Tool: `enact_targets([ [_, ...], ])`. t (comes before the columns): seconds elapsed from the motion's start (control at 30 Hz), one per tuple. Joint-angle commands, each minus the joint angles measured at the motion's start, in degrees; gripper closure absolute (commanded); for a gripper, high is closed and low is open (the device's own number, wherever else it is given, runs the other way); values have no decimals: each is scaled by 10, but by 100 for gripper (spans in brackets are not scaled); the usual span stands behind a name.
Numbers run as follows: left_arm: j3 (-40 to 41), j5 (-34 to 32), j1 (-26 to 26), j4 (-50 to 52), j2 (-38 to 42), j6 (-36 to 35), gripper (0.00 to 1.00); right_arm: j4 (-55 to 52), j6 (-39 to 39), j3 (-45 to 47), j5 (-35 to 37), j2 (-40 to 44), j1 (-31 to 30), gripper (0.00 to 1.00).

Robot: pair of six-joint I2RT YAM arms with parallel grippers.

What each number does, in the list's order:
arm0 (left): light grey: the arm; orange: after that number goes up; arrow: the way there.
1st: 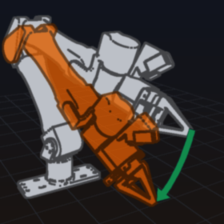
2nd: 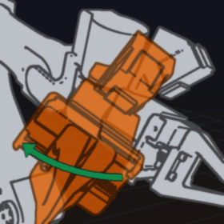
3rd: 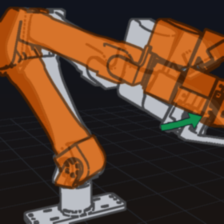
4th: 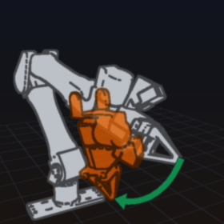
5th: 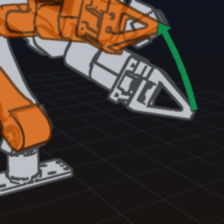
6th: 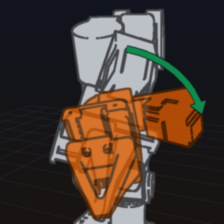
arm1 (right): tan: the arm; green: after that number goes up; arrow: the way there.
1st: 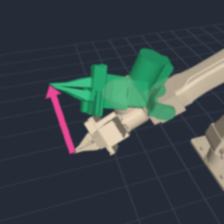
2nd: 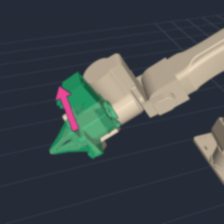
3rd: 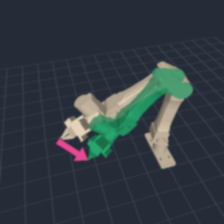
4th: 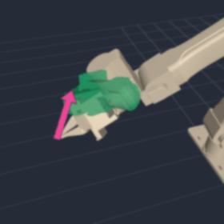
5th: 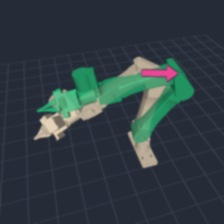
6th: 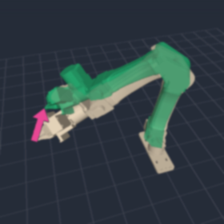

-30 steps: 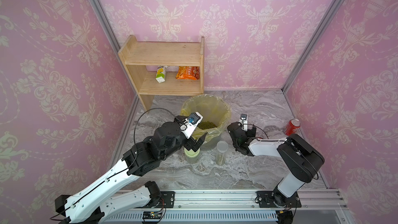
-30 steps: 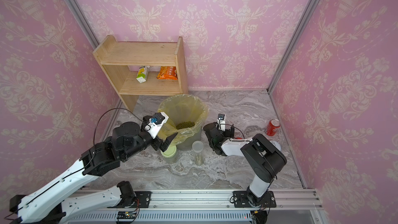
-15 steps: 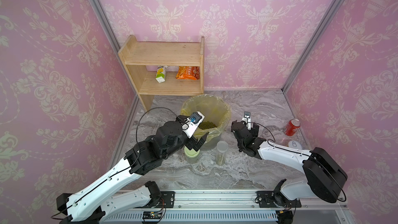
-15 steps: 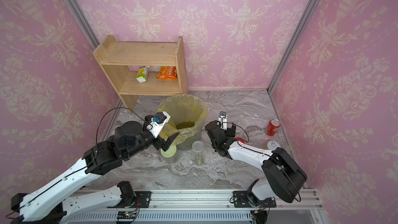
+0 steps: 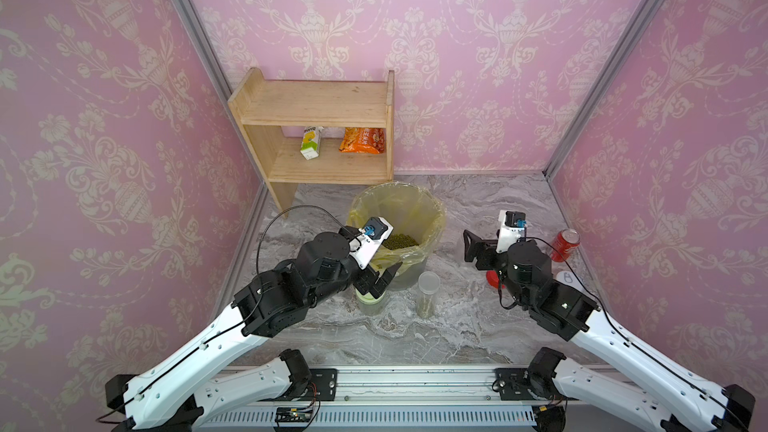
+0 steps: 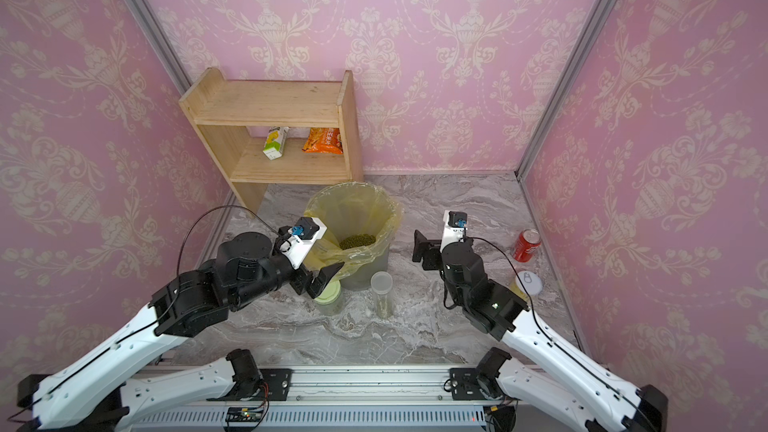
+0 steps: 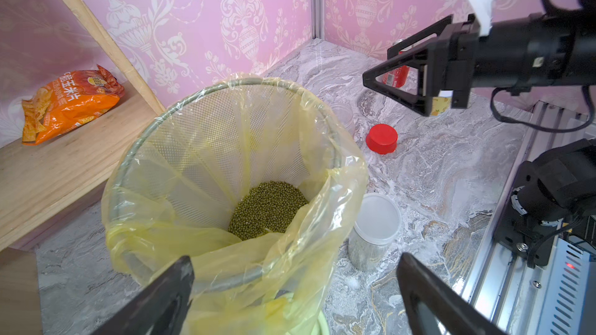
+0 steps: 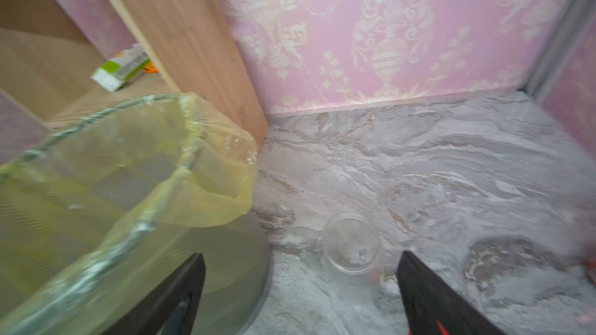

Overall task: Empty moldy mung beans from jars
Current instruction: Place the jar at the center of the board, then pick up the jar from the center of the board.

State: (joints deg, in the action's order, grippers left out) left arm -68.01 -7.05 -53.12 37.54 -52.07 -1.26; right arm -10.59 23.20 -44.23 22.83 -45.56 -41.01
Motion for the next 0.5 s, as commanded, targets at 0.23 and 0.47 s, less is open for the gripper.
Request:
enact_targets([
  [0.23,9,43,10,-8,7,52,1,-168,-23,-86,-159,-58,-109,10],
  [0.47,28,61,13,-7,26,88,1,-80,-10,13,-76,-38,-191,12],
])
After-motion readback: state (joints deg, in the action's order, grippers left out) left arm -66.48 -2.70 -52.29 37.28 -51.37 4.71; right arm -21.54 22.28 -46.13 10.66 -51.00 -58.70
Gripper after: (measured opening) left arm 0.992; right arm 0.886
